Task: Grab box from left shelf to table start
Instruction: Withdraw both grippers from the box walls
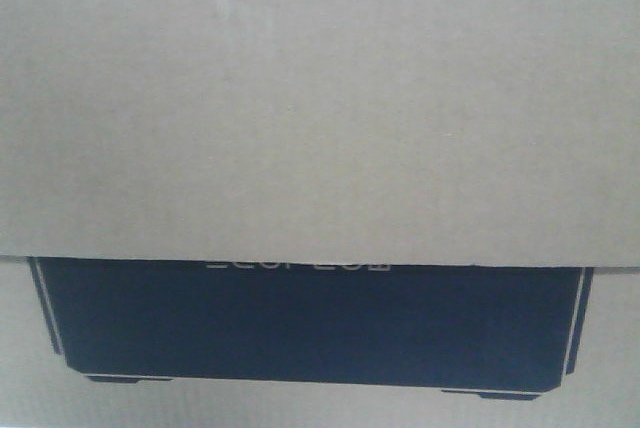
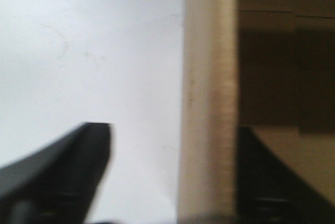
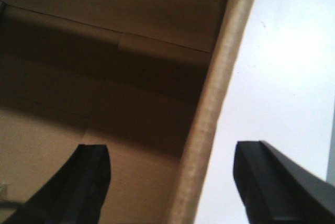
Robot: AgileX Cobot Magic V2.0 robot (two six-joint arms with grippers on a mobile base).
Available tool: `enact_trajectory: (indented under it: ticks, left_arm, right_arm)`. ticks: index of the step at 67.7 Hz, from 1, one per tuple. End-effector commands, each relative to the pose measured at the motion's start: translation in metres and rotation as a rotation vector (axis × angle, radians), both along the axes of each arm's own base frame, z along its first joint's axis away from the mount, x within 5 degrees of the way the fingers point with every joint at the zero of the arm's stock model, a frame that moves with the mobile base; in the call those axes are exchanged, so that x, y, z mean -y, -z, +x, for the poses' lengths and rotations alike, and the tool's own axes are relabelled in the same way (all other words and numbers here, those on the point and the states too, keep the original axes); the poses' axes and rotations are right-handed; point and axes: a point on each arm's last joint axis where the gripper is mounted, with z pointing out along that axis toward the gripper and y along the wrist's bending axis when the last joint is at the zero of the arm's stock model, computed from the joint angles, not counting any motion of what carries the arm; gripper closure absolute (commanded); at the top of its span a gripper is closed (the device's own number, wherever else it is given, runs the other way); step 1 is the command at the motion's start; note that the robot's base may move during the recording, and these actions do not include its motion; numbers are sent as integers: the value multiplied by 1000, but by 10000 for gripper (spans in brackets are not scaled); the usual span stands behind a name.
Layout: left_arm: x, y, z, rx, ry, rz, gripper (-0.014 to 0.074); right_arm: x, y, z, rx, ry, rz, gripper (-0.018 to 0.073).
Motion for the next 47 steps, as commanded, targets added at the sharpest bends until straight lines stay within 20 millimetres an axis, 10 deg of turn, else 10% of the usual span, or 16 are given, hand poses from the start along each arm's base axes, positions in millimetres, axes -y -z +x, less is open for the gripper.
enact_trajectory:
  ticks: [1,24,47]
  left_arm:
    - [3,-8,2,53,-1,-39,16]
    - [-1,-64,-17,178,-2,-68,27]
    - [-25,-111,-110,465,5,-97,162]
  right_arm:
    - [2,-25,-3,127,9,-23,-35]
    - [3,-77,-25,308,37,0,14]
    - [5,-106,-92,472,35,0,510]
